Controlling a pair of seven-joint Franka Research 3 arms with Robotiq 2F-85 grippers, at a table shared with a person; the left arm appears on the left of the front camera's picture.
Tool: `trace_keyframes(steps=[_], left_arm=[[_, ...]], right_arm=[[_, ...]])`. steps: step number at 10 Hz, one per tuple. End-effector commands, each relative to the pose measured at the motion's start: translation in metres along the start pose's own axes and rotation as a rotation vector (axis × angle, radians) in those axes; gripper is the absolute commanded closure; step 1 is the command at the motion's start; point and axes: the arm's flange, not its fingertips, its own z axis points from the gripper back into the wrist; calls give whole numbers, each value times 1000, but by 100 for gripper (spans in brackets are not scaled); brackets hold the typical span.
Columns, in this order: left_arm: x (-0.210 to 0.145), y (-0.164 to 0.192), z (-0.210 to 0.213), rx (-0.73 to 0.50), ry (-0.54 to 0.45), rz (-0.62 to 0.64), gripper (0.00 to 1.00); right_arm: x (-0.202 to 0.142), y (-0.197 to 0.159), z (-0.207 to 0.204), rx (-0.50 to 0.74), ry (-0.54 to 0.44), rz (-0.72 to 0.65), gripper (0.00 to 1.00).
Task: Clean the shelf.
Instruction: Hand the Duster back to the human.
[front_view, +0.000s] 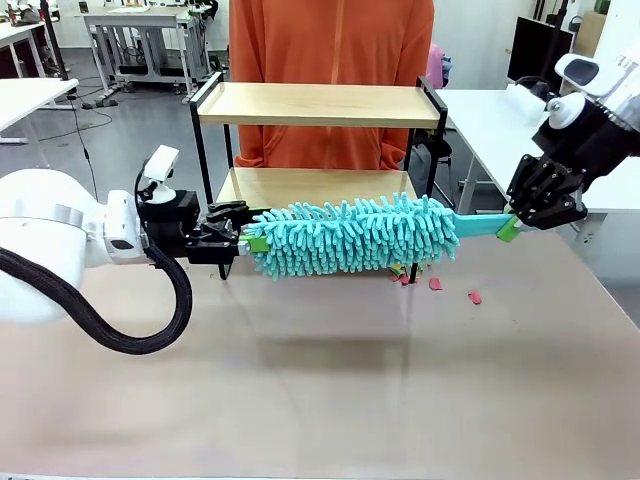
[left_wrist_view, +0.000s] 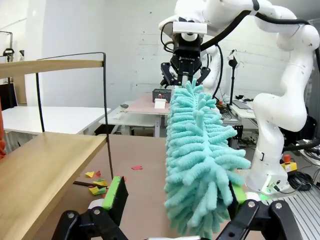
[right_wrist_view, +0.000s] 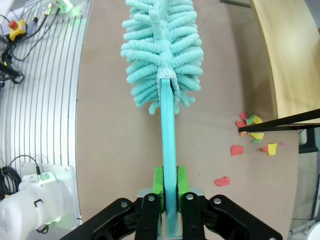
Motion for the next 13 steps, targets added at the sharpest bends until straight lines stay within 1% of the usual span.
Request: trace_keyframes(steps=[1, 2, 5, 10, 11, 12, 13], left_arm=[[-6, 3, -16, 5, 3, 14, 0], [-10, 4, -22, -4, 2, 28, 0], [-15, 5, -37, -17, -47, 32, 0], [-20, 6, -51, -71, -60, 51, 0], [-20, 6, -52, -76, -60, 53, 40], [-20, 6, -52, -84, -51, 51, 59], [-20, 5, -51, -91, -49, 46, 99]], right_arm=[[-1, -1, 1, 5, -23, 16, 87], [-1, -1, 1, 5, -23, 16, 87], [-1, -1, 1, 5, -23, 16, 87], [-1, -1, 1, 5, -23, 16, 87], [-1, -1, 1, 5, -23, 16, 87], [-1, -1, 1, 5, -23, 16, 87], [-1, -1, 1, 5, -23, 16, 87]])
